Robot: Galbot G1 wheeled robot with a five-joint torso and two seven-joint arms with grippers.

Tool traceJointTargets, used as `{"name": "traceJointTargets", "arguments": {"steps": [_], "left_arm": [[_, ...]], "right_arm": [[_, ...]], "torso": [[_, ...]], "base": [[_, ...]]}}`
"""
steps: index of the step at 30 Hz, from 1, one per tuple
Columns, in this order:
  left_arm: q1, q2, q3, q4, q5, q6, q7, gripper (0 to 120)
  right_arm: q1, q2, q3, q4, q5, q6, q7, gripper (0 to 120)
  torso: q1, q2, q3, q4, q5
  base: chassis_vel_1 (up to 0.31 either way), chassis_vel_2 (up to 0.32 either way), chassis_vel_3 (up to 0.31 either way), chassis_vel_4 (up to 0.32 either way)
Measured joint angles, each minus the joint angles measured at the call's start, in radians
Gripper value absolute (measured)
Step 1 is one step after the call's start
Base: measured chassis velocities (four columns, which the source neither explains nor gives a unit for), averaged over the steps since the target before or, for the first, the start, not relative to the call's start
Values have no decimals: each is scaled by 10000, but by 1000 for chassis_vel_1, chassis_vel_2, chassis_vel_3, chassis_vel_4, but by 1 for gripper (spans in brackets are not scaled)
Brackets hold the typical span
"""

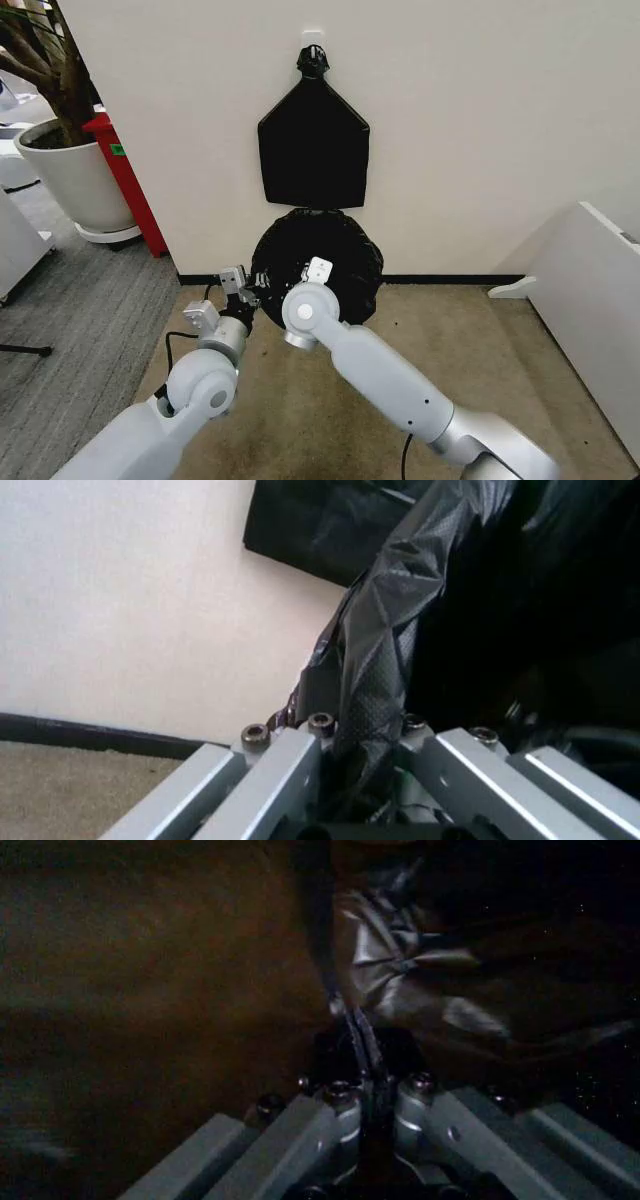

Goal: Place the garbage bag over the trash bin.

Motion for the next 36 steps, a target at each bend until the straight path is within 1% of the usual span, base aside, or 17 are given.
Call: {"name": "traceJointTargets", "arguments": {"steps": [4, 8, 11, 13, 14, 16, 19, 21, 24, 25, 26, 30, 36], "left_arm": [[0, -37, 22, 36, -1, 2, 5, 1], [3, -55, 38, 28, 4, 4, 7, 1], [32, -35, 39, -58, 4, 5, 6, 1], [65, -5, 31, -165, -8, 5, 3, 1], [65, -5, 31, -165, -8, 5, 3, 1], [86, 13, 27, -275, -39, 9, -10, 1], [85, 20, 29, -344, -69, 24, -35, 1], [86, 21, 29, -344, -69, 26, -36, 1], [108, 0, 16, -238, -68, 26, -38, 1], [106, -22, 12, -198, -68, 26, -52, 1], [106, -22, 12, -198, -68, 26, -52, 1], [79, -81, 12, -105, -53, 26, -78, 1], [239, -65, -39, -139, -3, 26, -78, 1]], "right_arm": [[390, 8, 75, 139, 129, 25, 46, 0], [740, 82, 228, -232, 85, -26, -92, 0], [880, 133, 384, -815, -261, -127, -481, 0], [962, 213, 571, -1445, -680, -191, -913, 0], [962, 213, 571, -1445, -680, -191, -913, 0], [978, 348, 767, -2148, -1103, -255, -1294, 0], [941, 400, 823, -2563, -1594, -233, -1599, 0], [928, 390, 823, -2545, -1634, -215, -1614, 0], [892, 274, 758, -1876, -1339, -100, -1331, 0], [869, 231, 687, -1616, -1202, -67, -1204, 0], [869, 231, 687, -1616, -1202, -67, -1204, 0], [823, 162, 458, -893, -895, 38, -840, 0], [899, 172, 494, -832, -1031, 57, -813, 0]], "torso": [[0, 0, -1, 1, 0], [0, 1, -1, 1, -1], [0, 0, 0, 1, 0], [0, 0, 0, 0, 0], [0, 0, 0, 0, 0], [0, 0, 0, 0, 0], [0, 0, 0, -1, 0], [0, 0, 0, 0, 0], [0, 0, 0, -2, 0], [0, 0, 0, 1, 1], [0, 0, 0, 1, 1], [0, 0, -1, 0, 0], [0, 0, 0, 1, 0]], "base": [[0, 0, 0, 0], [0, 0, 0, 0], [0, 0, 0, 0], [0, 0, 0, 0], [0, 0, 0, 0], [0, 0, 0, 0], [0, 0, 0, 0], [0, 0, 0, 0], [0, 0, 0, 0], [0, 0, 0, 0], [0, 0, 0, 0], [0, 0, 0, 0], [0, 0, 0, 0]]}}
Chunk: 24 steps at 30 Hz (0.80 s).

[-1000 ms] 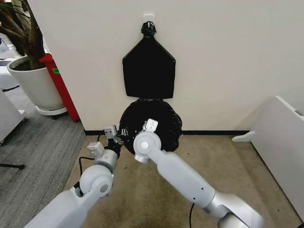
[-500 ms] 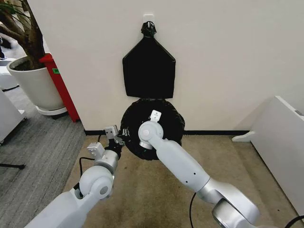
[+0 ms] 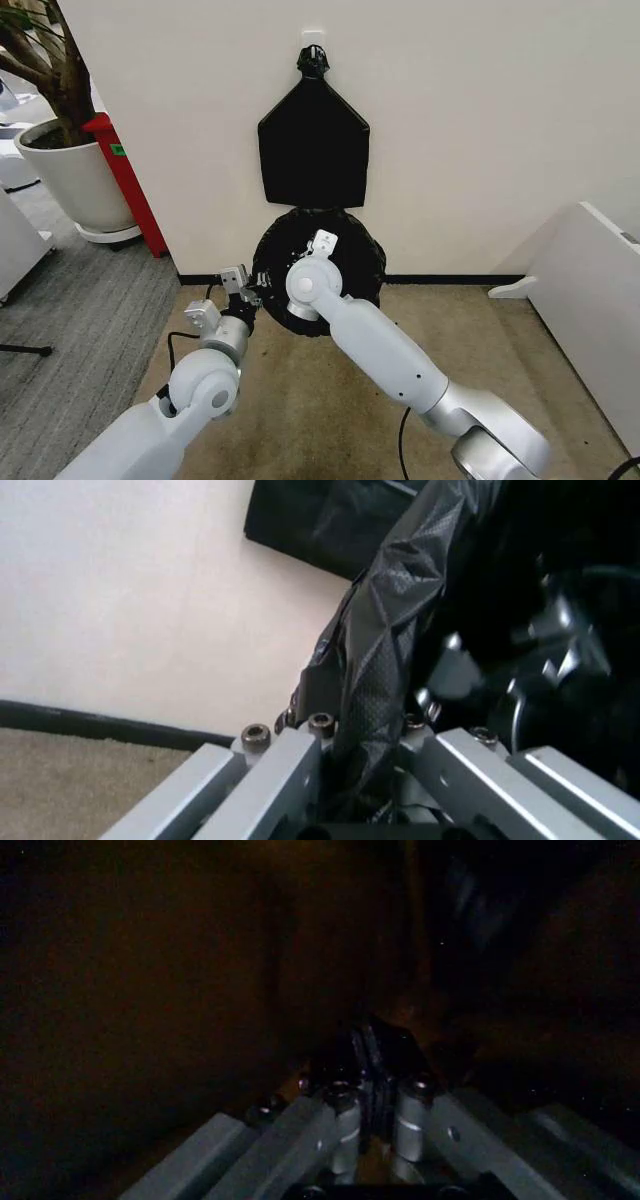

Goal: Place the garbage bag over the trash bin.

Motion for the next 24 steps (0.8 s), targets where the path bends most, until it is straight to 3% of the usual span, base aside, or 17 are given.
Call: {"name": "traceJointTargets", "arguments": {"steps": [14, 24], "left_arm": [[319, 149, -45, -362, 249, -54, 185, 1], [144, 79, -26, -251, 92, -54, 59, 1]], "right_arm": [[374, 210, 436, -1432, -925, -113, -960, 0], [168, 21, 169, -530, -255, -31, -636, 0]], "torso": [[0, 0, 0, -1, 0], [0, 0, 0, -2, 0]], "base": [[0, 0, 0, 0], [0, 0, 0, 0]]}}
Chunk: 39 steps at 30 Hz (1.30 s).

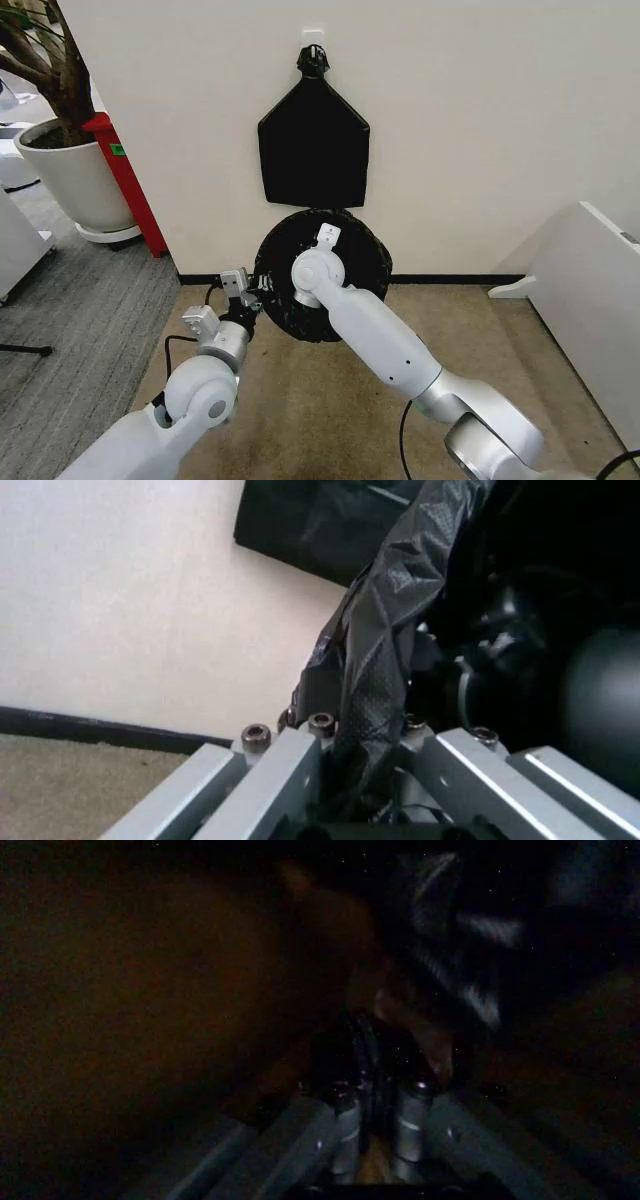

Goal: Place the garbage bag over the trash bin.

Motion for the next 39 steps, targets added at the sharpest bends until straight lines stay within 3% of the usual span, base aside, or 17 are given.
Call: {"name": "traceJointTargets", "arguments": {"steps": [4, 10, 16, 25, 39], "left_arm": [[-1, -18, 10, 12, 0, 1, -5, 0], [68, 96, 32, -200, 4, 3, 3, 1], [300, 123, -5, -314, 52, 2, 19, 0], [10, -15, -63, 2, 17, 0, -64, 0], [-45, 9, -121, -102, -85, -1, -76, 0]], "right_arm": [[-52, 152, -93, 91, 244, 32, -28, 0], [-21, 773, 449, -1124, -332, 174, -863, 0], [-47, 837, 528, -1450, -587, 178, -954, 0], [-287, 136, -269, 302, 479, 202, 202, 0], [-768, -206, -54, -117, -133, 10, 145, 0]], "torso": [[0, 0, 0, 0, 0], [0, 0, 0, 1, 0], [0, 0, 0, 2, -1], [0, 0, -1, 0, 0], [0, 0, 0, 1, 1]], "base": [[0, 0, 0, 0], [0, 0, 0, 0], [0, 0, 0, 0], [0, 0, 0, 0], [0, 0, 0, 0]]}}
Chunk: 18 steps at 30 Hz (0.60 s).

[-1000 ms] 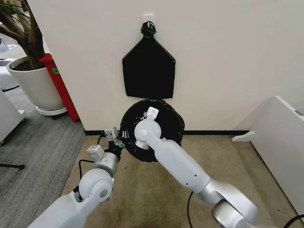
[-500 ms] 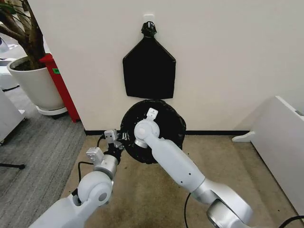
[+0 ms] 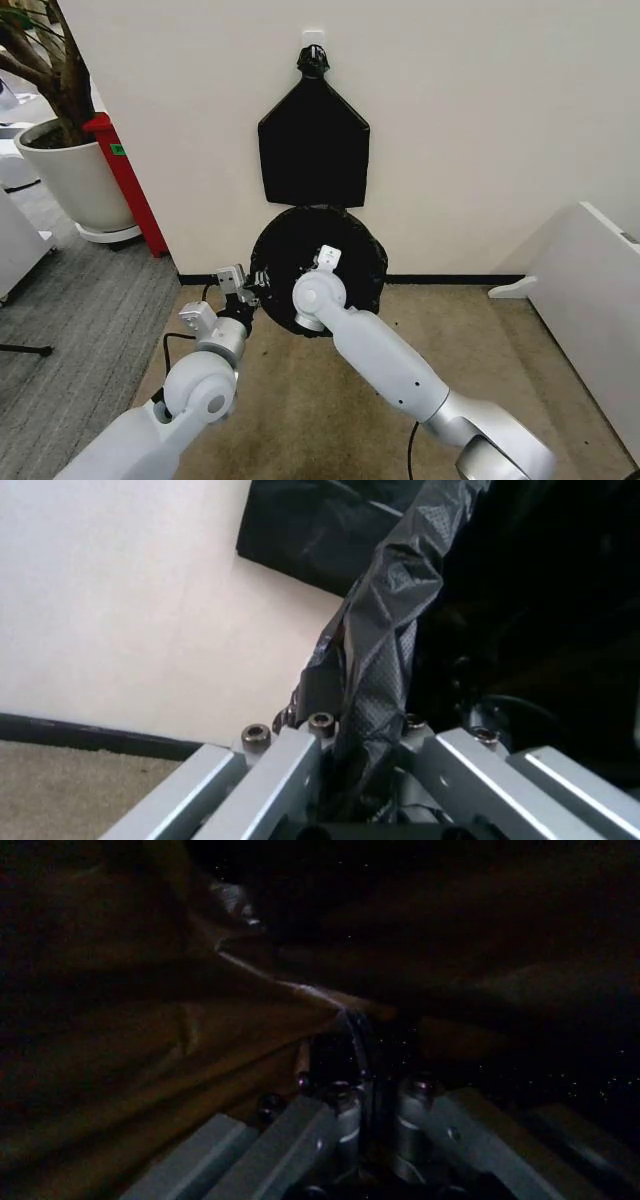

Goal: Place the garbage bag over the trash bin.

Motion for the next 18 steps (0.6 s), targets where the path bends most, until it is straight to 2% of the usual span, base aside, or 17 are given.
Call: {"name": "traceJointTargets", "arguments": {"steps": [9, 18], "left_arm": [[-87, -66, 2, 193, 13, -2, 23, 0], [16, -23, -23, -2, 6, -11, 39, 0]], "right_arm": [[199, -217, 28, 924, 566, 104, 597, 0], [226, -293, 541, -73, -35, -52, -54, 0]], "torso": [[0, 0, -1, 2, 0], [0, 0, 0, -1, 0]], "base": [[0, 0, 0, 0], [0, 0, 0, 0]]}}
